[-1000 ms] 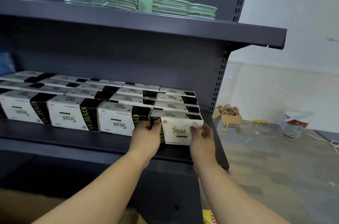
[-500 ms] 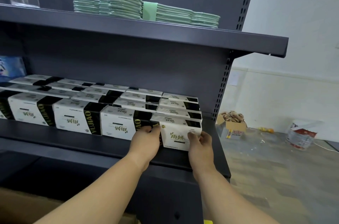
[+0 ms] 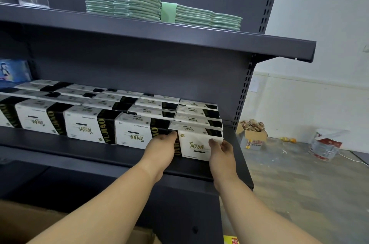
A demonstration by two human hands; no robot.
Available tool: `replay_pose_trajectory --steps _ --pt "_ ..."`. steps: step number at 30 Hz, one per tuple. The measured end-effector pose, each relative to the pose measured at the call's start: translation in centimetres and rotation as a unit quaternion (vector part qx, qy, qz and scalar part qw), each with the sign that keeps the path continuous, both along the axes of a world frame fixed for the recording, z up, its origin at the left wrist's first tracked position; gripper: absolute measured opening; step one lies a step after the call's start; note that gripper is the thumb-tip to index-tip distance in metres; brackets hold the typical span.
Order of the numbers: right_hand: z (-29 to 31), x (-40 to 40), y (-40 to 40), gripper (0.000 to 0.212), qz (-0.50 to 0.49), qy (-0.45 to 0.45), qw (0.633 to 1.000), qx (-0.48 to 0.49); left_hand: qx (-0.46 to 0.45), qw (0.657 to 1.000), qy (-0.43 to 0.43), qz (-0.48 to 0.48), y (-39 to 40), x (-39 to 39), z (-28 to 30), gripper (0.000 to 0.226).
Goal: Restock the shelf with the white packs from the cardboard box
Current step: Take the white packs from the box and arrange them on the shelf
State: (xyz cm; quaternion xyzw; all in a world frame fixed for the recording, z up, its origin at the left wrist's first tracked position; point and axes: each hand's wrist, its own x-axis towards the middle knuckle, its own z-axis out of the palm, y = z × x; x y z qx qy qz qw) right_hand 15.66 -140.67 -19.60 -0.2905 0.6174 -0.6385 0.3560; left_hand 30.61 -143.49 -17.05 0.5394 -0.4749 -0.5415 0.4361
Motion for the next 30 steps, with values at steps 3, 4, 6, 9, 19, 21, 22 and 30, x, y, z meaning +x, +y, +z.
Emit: replay_pose_trajectory --steps 3,4,6,9,19,21,22,30 --pt "0.3 0.5 0.3 0.031 -0.008 0.011 1.0 0.0 0.001 1.0 0.002 -0.007 0.3 0.9 -0.1 0.033" --pt "0.4 0.8 0.5 0.021 -0.015 0.017 1.0 0.001 0.001 1.0 0.002 -0.006 0.4 1.2 -0.2 0.038" --pt "0.7 1.6 1.0 0.006 -0.033 0.029 0.999 -0.013 0.001 1.0 0.005 -0.009 0.5 1.8 -0.4 0.043" --pt "1.4 3.3 1.9 0.009 -0.069 0.05 0.995 -0.045 -0.006 0.999 0.014 -0.031 0.9 3.2 -0.4 0.037" --pt "0.5 17.3 4.1 0.057 -0.131 0.125 0.983 -0.036 0.0 0.998 0.008 -0.06 1.9 16.5 -2.5 0.037" --pt "-0.6 20.6 4.7 0.054 -0.124 0.121 0.984 -0.029 0.012 0.998 0.003 -0.054 2.0 19.5 -3.1 0.046" --pt "-1.1 22.2 4.9 0.054 -0.115 0.116 0.986 -0.022 0.02 0.998 -0.004 -0.058 2.0 20.9 -3.7 0.042" --pt "-5.6 27.8 5.9 0.054 -0.066 0.087 0.992 0.068 0.068 0.996 -0.013 -0.054 2.5 26.6 -7.6 0.053"
